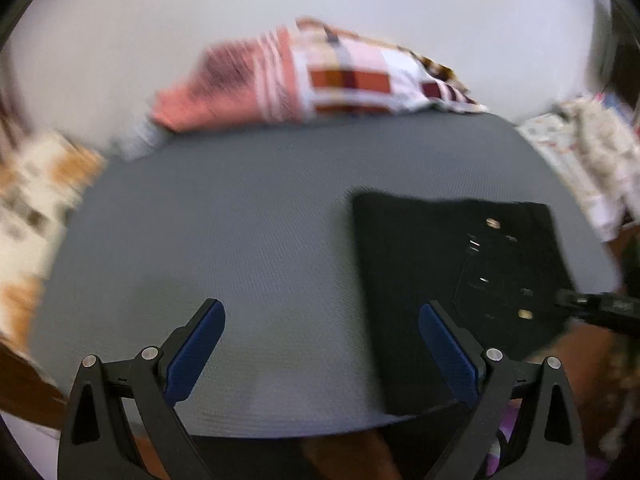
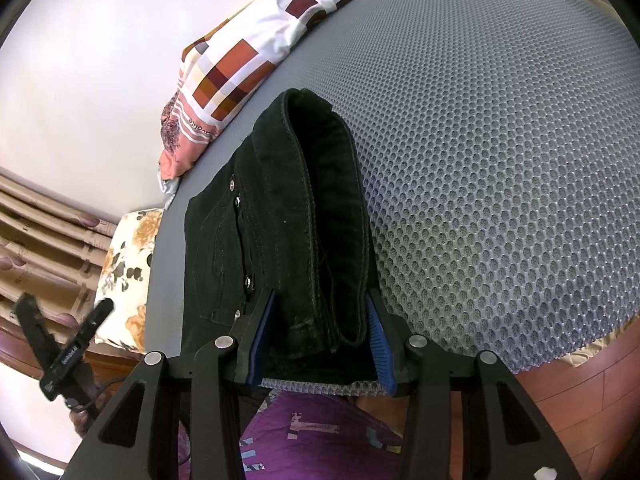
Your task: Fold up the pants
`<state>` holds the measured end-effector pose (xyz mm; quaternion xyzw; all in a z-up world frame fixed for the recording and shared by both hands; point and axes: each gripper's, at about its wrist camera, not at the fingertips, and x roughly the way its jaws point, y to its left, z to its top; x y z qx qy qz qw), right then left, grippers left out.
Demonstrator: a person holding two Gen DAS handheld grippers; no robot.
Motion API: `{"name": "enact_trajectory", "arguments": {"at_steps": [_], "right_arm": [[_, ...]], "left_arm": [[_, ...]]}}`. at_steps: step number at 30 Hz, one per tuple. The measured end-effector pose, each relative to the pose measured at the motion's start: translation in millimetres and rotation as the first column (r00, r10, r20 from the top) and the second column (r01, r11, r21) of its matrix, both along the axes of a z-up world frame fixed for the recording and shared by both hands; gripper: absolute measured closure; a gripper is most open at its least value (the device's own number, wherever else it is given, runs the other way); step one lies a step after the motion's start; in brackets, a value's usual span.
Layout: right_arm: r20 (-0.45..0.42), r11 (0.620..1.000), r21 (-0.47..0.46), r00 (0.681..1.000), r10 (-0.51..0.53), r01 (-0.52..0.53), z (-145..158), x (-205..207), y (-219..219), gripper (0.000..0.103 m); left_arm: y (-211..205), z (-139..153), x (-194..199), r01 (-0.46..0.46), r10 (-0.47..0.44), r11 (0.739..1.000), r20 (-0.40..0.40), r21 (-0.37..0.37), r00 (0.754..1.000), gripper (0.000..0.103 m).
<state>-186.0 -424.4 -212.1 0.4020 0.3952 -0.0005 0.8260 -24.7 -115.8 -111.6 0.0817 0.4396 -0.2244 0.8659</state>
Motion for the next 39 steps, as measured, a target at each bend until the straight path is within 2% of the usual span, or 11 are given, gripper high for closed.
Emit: {"name": "enact_trajectory", "arguments": {"at_steps": [5,8,13,18,20,25,27,31,34,36,39], "right_arm": [[0.003,0.999,-0.007,0.999,0.035,-0.035,1.8,4.1,-4.0,0.061],[0.001,0.998,-0.022,0.998,0.061,-0.061,6.3,11.1,-10.7,0.060],[-0.001,0.995,-0.049,0.996,0.090,-0.090,13.6,27.9,-23.7,0.058],[-0.044,0.988,-0.072,0.990,0.136,-0.139,7.6,52.3,-34.9,0.052],[-0.048,0.984,-0.055,0.985,0.166,-0.169,4.0,59.0,-36.5,0.052],[-0.061,0.970,-0.043,0.970,0.236,-0.239,-0.7,75.4,-34.8,0.052],[-0.062,0.960,-0.041,0.959,0.275,-0.278,-1.7,81.4,-26.7,0.053],[-0.039,0.946,0.011,0.946,0.323,-0.323,0.4,86.2,-20.8,0.068],[-0.039,0.942,0.024,0.941,0.336,-0.335,-1.8,84.6,-27.3,0.073],[-0.039,0.939,0.038,0.939,0.342,-0.341,-4.8,85.0,-30.8,0.073],[-0.053,0.939,0.087,0.940,0.338,-0.333,-11.6,90.6,-34.0,0.057]], "left_arm": [[11.7,-33.5,28.4,0.024,-0.045,0.991,-0.166,-0.130,0.985,0.006],[11.4,-43.4,41.0,0.056,-0.103,0.976,-0.219,-0.213,0.970,0.006],[-4.9,-60.1,61.7,0.109,-0.175,0.964,-0.274,-0.242,0.946,0.006],[-17.5,-90.5,84.5,0.111,-0.244,0.936,-0.389,-0.334,0.888,0.006],[-19.5,-92.0,85.6,0.133,-0.289,0.913,-0.381,-0.385,0.878,0.006],[-40.0,-92.7,84.9,0.229,-0.412,0.874,-0.402,-0.429,0.818,0.006],[-52.3,-93.8,83.3,0.256,-0.463,0.850,-0.420,-0.461,0.781,0.006],[-63.5,-88.8,72.6,0.336,-0.481,0.856,-0.369,-0.392,0.795,0.010],[-53.9,-87.7,74.6,0.320,-0.443,0.879,-0.360,-0.353,0.821,0.037],[-41.4,-91.0,81.2,0.282,-0.428,0.881,-0.385,-0.380,0.818,0.046],[-35.4,-93.5,85.8,0.249,-0.420,0.878,-0.411,-0.408,0.809,0.048]]}}
